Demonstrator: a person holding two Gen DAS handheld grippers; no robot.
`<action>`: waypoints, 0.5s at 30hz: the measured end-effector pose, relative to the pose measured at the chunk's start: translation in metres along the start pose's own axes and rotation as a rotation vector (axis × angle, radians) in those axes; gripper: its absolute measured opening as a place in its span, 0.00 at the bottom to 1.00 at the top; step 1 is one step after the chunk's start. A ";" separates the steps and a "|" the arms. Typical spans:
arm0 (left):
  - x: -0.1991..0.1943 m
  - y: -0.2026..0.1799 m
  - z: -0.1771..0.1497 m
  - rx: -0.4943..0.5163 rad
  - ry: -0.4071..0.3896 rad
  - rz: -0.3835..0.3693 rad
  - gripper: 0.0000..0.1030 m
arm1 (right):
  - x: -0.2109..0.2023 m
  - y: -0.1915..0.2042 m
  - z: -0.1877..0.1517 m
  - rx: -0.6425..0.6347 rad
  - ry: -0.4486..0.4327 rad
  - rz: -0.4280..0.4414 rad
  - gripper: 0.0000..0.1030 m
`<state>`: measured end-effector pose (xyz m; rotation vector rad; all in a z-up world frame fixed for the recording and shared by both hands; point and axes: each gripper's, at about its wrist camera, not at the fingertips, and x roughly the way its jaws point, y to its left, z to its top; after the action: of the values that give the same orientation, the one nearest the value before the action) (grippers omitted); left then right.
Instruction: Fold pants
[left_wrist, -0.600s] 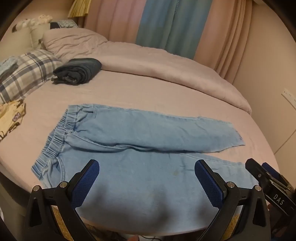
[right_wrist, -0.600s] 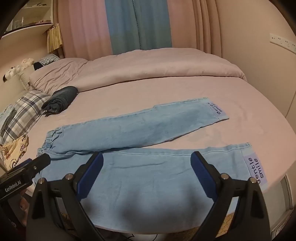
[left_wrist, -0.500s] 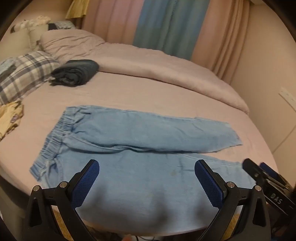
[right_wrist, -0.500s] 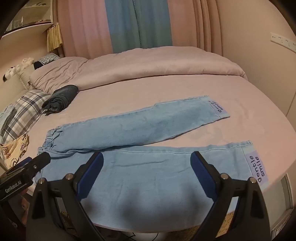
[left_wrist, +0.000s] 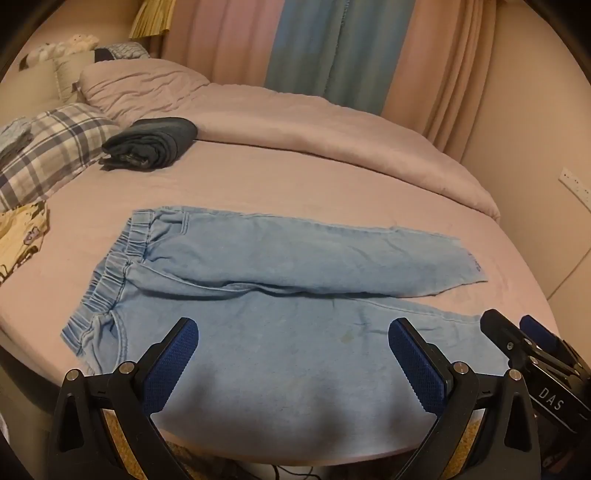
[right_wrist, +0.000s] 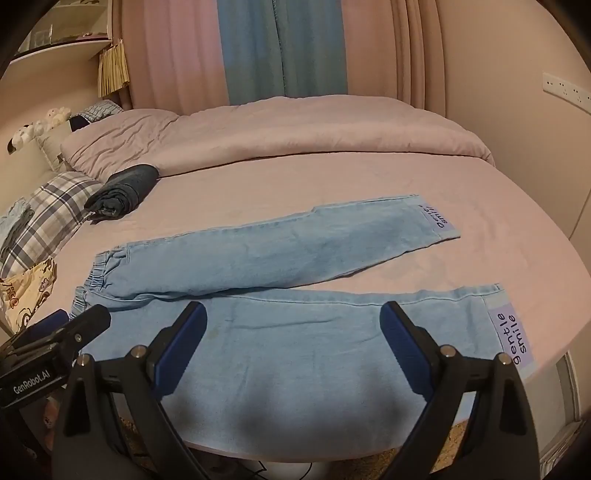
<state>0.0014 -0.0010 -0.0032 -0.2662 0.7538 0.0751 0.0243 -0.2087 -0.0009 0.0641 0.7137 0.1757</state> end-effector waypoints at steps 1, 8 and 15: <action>-0.006 -0.004 -0.006 -0.001 -0.005 0.002 1.00 | 0.000 0.000 0.000 -0.002 0.000 0.000 0.92; -0.005 0.000 -0.006 -0.020 0.008 -0.014 1.00 | -0.001 -0.001 -0.001 -0.001 0.000 0.009 0.92; -0.006 -0.001 -0.006 -0.017 0.018 -0.004 1.00 | -0.002 0.001 -0.001 -0.006 0.003 0.011 0.92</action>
<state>-0.0067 -0.0033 -0.0034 -0.2850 0.7707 0.0751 0.0221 -0.2082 0.0001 0.0622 0.7157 0.1888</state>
